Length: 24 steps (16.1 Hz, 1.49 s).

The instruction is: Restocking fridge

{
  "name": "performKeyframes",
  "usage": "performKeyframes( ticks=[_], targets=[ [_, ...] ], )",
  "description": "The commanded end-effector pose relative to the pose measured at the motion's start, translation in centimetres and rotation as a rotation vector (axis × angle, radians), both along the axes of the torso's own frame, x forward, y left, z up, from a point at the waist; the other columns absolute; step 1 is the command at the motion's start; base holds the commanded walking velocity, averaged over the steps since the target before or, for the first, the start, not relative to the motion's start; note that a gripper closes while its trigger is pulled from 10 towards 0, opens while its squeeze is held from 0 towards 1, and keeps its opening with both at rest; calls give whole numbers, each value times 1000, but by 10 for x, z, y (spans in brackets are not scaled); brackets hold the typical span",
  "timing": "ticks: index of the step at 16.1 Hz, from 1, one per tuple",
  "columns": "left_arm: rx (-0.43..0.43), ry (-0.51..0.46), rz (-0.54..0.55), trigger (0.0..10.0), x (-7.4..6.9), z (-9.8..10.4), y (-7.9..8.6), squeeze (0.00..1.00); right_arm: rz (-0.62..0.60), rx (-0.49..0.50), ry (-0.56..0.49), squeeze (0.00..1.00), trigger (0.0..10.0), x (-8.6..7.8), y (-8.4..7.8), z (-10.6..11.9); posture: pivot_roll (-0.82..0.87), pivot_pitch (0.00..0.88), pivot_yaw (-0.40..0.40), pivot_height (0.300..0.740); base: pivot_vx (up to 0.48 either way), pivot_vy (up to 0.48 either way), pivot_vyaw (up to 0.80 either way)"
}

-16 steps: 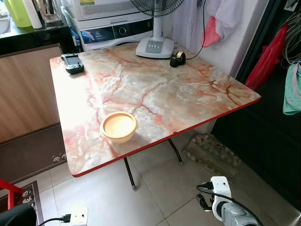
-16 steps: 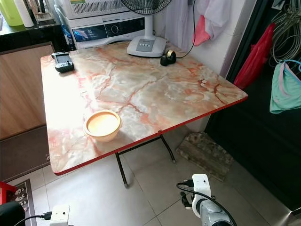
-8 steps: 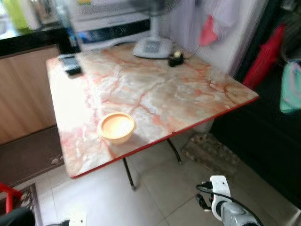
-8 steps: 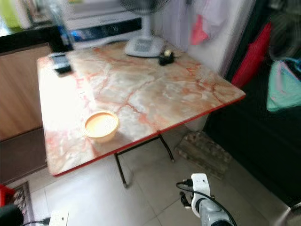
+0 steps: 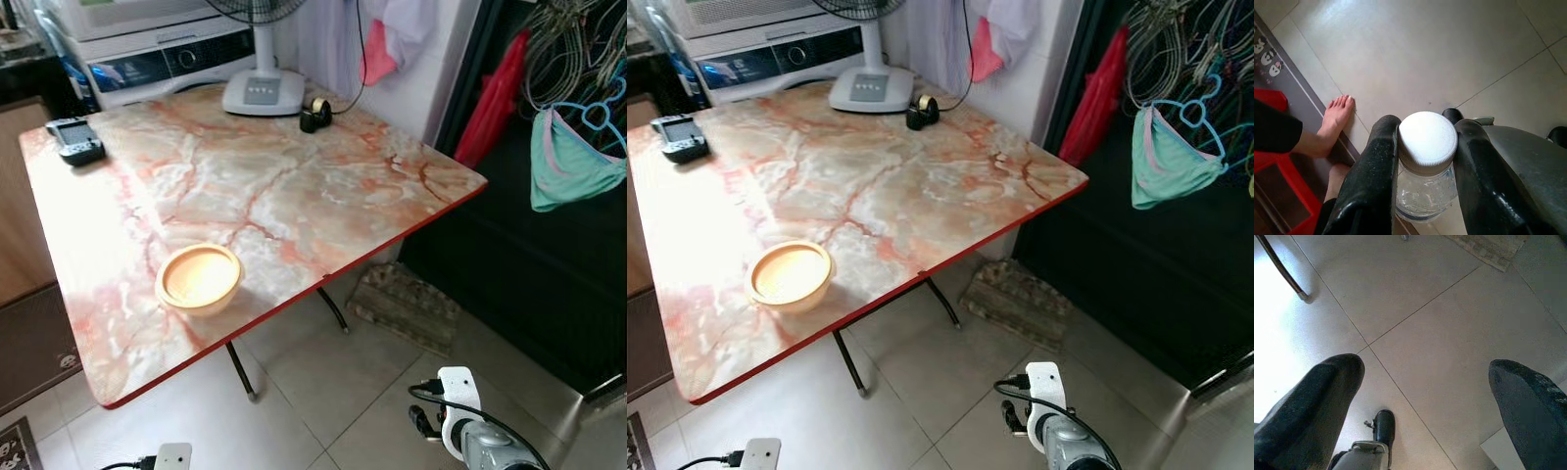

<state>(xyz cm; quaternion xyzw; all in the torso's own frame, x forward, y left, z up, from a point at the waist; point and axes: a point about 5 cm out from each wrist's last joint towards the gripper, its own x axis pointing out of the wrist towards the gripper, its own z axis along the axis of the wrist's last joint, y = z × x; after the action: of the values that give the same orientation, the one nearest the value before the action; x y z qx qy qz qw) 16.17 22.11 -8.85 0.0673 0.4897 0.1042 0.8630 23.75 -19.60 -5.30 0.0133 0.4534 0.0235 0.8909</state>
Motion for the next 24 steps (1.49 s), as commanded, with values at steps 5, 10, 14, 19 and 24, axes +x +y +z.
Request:
performKeyframes(
  ticks=[5,10,14,19,24],
  targets=[
    [11,24,-22,10000,-4,-2,0,0,3,-15,15,0,10000,-2,0,-1,26,0,-22,740,0,0,-800],
    [15,36,-37,10000,-4,-2,-2,0,3,-16,17,0,10000,-3,1,-2,20,0,-17,740,0,-169,-798],
    [23,42,-61,10000,-4,-2,-2,0,3,-15,18,0,10000,-3,1,-2,18,0,-17,740,0,0,-791],
    [20,49,-53,10000,-5,-3,-2,0,2,-13,17,0,10000,-3,1,-2,17,0,-20,740,0,-122,-788],
    [24,51,-58,10000,-4,-3,-2,0,10,-6,23,0,10000,-2,1,-2,18,0,-23,740,0,0,-788]
  ],
)
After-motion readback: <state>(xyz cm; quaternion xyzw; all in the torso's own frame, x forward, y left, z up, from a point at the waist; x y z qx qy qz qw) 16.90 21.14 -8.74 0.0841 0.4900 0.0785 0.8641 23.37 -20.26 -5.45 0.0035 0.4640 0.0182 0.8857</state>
